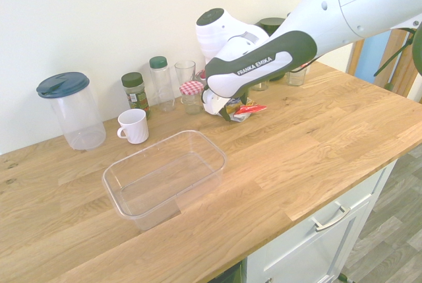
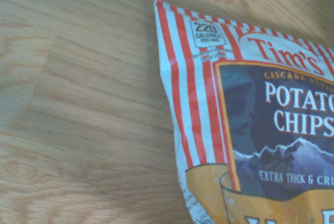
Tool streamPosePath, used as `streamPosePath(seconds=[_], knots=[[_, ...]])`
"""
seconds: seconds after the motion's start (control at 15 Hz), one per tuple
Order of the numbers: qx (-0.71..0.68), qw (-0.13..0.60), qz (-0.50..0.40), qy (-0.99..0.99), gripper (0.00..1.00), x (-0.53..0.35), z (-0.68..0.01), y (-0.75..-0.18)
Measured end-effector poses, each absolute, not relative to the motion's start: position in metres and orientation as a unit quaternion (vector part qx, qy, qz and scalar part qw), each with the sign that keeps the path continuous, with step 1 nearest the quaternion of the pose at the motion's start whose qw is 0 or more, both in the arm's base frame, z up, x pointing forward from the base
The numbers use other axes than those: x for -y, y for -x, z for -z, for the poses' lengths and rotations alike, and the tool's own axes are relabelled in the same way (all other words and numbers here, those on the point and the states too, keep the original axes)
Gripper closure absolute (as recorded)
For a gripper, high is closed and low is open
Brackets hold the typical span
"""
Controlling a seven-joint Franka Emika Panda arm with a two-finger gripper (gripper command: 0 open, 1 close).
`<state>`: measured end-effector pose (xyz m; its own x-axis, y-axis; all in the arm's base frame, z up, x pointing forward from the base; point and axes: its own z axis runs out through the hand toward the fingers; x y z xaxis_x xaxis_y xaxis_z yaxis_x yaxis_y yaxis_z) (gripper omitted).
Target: Put the chip bag into the container
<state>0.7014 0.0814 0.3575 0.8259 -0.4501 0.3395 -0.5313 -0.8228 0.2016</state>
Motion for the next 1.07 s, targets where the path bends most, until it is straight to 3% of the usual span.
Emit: streamPosePath(seconds=[1.07], knots=[[0.249,0.173,-0.16,-0.939,1.0,-0.102,-0.371,-0.697]])
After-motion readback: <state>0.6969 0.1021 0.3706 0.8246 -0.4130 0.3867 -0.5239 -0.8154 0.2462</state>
